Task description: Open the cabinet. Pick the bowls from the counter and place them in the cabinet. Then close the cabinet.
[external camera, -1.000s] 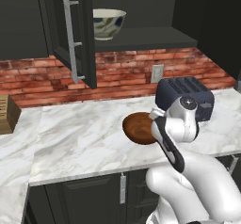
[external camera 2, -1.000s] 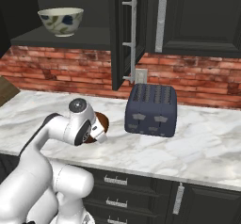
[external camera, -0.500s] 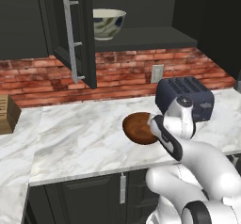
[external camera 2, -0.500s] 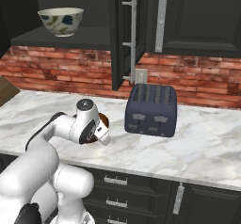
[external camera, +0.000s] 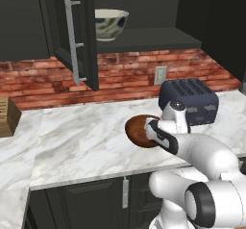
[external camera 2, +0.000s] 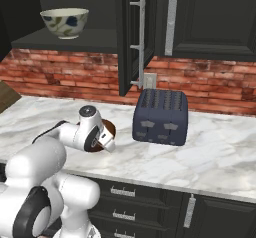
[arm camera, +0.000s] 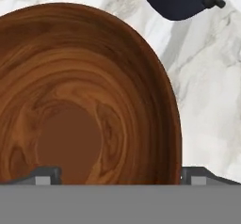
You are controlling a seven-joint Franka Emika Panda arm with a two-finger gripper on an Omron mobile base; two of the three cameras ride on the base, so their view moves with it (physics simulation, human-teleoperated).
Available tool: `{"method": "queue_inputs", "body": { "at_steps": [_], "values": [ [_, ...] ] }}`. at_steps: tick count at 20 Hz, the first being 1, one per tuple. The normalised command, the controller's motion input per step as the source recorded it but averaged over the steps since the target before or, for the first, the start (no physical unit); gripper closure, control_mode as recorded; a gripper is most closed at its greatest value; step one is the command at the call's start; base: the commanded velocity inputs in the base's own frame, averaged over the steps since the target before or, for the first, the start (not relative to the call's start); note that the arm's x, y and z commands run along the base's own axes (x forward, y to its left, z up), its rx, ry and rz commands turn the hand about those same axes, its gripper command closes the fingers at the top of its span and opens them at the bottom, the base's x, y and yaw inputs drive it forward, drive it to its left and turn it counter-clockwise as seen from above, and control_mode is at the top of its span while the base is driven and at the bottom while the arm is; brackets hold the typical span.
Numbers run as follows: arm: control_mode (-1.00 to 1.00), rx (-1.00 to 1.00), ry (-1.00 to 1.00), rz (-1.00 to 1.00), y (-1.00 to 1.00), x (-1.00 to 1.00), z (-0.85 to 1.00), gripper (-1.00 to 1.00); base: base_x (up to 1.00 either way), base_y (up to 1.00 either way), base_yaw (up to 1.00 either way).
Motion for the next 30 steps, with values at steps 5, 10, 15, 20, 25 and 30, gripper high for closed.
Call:
{"method": "queue_inputs", "body": {
  "at_steps": [5,10,15,20,25,30],
  "values": [
    [-1.0,-0.02,0.0,0.0,0.13,0.04,-0.22,1.0,0.0,0.0,0.0],
    [-1.0,0.0,0.0,0.0,0.0,0.0,0.0,1.0,0.0,0.0,0.0],
    [-1.0,0.0,-0.1,-0.01,0.0,-0.09,0.2,1.0,0.0,0.0,0.0],
    [-1.0,0.01,-0.35,-0.14,0.0,-0.58,0.98,1.0,0.0,0.0,0.0],
    [-1.0,0.02,-0.34,-0.23,0.0,-0.81,1.0,1.0,0.0,0.0,0.0],
    [-1.0,0.08,-0.25,-0.28,-0.06,-0.8,1.0,1.0,0.0,0.0,0.0]
  ]
}}
